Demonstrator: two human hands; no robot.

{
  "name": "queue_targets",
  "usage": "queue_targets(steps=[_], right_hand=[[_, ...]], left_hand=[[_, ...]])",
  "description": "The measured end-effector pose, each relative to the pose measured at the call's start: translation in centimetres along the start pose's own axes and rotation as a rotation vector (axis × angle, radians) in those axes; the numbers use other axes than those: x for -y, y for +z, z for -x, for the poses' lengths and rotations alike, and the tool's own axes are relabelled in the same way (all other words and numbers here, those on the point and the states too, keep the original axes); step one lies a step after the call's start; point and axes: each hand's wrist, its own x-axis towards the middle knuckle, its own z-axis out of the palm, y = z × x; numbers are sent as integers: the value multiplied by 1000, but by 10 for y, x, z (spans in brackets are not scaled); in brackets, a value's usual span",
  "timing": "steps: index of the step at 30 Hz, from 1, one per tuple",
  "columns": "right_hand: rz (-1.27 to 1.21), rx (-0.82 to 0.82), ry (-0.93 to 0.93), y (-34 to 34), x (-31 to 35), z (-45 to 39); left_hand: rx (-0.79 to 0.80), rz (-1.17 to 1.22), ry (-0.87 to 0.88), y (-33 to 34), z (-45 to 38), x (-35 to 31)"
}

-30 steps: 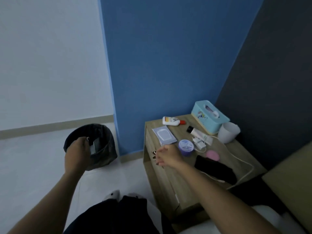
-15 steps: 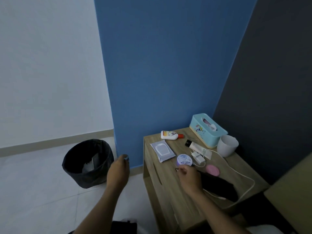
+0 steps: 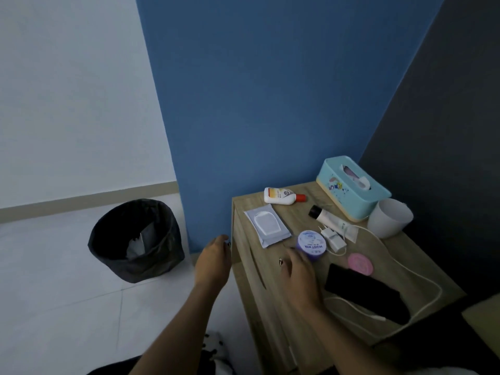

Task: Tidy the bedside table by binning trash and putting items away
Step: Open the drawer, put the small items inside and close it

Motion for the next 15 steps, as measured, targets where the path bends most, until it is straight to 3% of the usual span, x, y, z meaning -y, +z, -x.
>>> queue_targets(steps=[8, 15], right_hand=[[333, -102, -105, 25, -21, -8], [388, -131, -128, 28, -25, -8]], left_hand=[[46, -16, 22, 22, -9, 5], [49, -83, 10, 25, -20, 27]])
